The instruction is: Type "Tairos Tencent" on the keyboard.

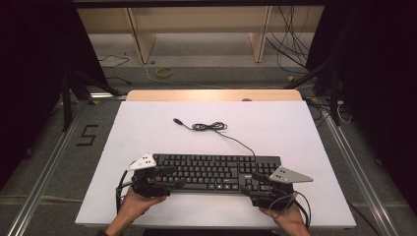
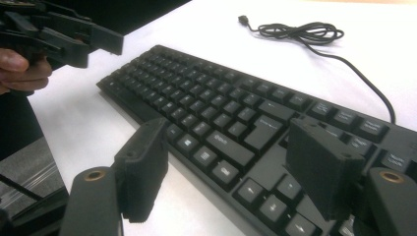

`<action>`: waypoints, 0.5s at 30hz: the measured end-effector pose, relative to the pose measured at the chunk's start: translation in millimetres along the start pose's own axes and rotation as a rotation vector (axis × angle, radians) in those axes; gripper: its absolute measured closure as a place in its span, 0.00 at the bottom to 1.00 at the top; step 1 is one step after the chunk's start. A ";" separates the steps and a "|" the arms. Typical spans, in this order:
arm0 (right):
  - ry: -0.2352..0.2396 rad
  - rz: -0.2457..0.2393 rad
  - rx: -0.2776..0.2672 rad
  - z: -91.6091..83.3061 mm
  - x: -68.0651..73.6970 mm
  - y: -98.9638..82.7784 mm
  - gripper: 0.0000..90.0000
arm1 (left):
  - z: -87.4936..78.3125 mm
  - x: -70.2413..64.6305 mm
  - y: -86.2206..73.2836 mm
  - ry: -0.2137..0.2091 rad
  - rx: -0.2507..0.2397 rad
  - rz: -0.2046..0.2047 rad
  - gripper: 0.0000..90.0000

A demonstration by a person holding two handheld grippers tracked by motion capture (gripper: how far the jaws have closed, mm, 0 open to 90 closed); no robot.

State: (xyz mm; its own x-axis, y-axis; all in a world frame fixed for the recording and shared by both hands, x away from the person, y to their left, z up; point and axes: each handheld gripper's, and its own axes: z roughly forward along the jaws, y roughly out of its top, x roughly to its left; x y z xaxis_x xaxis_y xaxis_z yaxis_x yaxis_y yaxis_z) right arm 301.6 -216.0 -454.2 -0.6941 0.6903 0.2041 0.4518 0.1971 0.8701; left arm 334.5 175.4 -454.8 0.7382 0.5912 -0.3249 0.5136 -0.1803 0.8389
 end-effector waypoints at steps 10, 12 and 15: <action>-0.034 0.011 -0.008 -11.3 -4.7 -10.0 0.35 | -9.7 -2.9 -11.1 0.005 -0.034 0.012 0.29; -0.037 0.011 -0.011 -12.9 -4.7 -10.9 0.35 | -10.5 -3.0 -12.7 0.021 -0.035 0.026 0.29; -0.040 0.015 -0.014 -14.7 -4.7 -11.4 0.35 | -11.2 -2.4 -14.2 0.029 -0.030 0.026 0.28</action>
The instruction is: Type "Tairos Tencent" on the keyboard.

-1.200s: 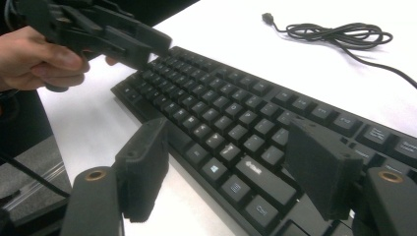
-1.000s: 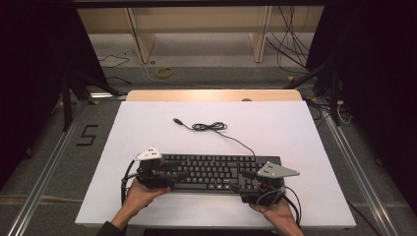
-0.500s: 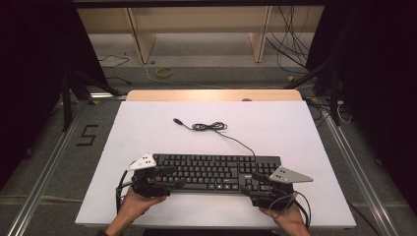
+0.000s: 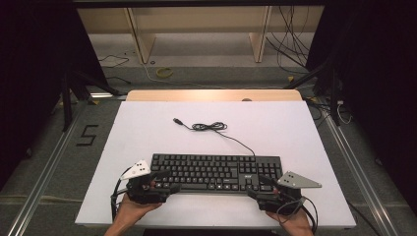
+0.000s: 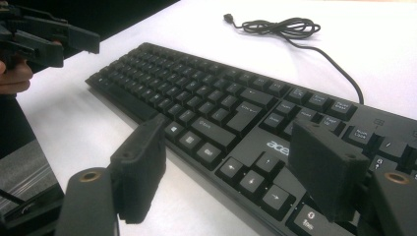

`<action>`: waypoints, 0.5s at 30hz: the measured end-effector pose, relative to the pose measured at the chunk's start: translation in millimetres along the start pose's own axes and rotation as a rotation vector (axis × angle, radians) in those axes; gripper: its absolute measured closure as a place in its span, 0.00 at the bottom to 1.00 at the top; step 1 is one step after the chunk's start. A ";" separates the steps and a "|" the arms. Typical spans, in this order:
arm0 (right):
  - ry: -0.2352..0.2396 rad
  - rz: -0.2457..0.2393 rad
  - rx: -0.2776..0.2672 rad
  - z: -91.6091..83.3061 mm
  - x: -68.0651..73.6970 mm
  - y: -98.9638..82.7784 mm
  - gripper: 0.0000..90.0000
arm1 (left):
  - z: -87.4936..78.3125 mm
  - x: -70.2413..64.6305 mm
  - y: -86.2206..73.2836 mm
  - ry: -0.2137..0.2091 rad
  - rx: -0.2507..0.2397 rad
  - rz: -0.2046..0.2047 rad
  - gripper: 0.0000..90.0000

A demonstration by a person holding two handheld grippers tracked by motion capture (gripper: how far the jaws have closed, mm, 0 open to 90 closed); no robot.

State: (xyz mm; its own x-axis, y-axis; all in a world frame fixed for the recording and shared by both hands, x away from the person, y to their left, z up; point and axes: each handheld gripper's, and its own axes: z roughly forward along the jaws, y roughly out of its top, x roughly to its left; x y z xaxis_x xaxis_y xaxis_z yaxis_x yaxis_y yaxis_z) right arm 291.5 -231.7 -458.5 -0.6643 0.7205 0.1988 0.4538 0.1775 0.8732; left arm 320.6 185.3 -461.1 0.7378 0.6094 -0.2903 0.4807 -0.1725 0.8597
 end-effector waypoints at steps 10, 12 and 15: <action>-0.001 -0.004 -0.004 0.6 0.6 0.1 0.35 | -1.6 1.6 1.1 0.005 -0.023 -0.008 0.28; -0.001 -0.005 -0.005 0.8 0.6 0.2 0.35 | -1.5 2.0 1.1 0.005 -0.021 -0.008 0.28; -0.001 -0.006 -0.004 1.0 0.8 0.5 0.35 | -1.1 2.0 1.0 0.007 -0.021 -0.010 0.28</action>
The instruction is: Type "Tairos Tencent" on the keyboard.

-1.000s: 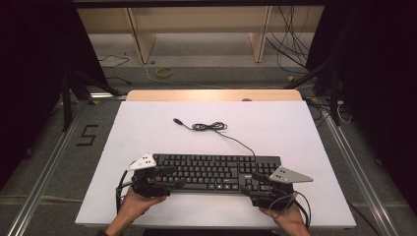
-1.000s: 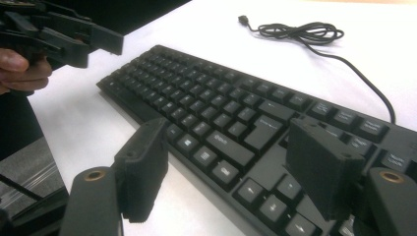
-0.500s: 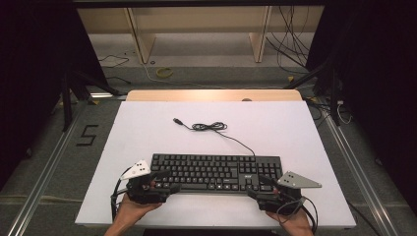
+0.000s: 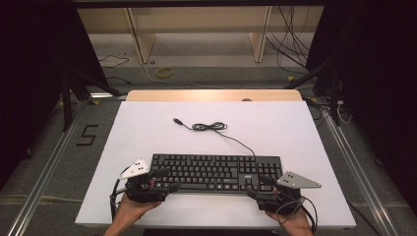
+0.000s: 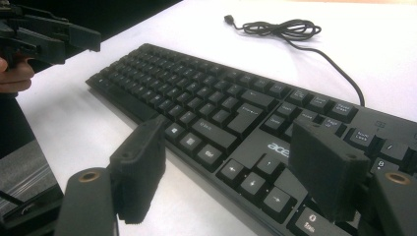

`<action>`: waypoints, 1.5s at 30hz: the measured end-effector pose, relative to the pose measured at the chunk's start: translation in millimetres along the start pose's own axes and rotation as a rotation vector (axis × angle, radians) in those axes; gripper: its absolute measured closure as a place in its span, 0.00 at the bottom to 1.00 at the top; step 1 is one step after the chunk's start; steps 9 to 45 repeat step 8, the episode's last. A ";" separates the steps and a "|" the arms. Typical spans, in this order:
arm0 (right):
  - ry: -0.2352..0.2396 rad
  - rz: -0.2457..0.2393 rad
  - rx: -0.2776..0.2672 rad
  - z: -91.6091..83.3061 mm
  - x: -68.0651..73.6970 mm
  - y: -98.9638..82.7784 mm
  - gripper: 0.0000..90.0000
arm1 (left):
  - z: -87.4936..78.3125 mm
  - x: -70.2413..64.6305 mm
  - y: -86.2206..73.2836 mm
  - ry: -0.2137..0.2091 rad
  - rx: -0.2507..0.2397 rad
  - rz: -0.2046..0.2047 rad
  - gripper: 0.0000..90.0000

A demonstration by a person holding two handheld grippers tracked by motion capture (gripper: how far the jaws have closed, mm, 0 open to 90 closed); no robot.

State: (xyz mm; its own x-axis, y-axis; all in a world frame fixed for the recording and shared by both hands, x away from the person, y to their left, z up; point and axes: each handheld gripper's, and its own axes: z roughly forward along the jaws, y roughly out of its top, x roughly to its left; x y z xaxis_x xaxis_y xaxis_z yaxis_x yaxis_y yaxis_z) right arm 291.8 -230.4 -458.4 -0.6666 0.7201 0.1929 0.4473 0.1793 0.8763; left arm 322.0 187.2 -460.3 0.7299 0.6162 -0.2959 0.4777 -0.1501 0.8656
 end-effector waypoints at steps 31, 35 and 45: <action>0.002 0.000 0.002 1.0 0.3 -0.4 0.35 | 0.1 1.3 -0.2 0.003 -0.001 -0.005 0.28; 0.002 0.000 0.002 1.0 0.3 -0.4 0.35 | 0.1 1.3 -0.2 0.003 -0.001 -0.005 0.28; 0.002 0.000 0.002 1.0 0.3 -0.4 0.35 | 0.1 1.3 -0.2 0.003 -0.001 -0.005 0.28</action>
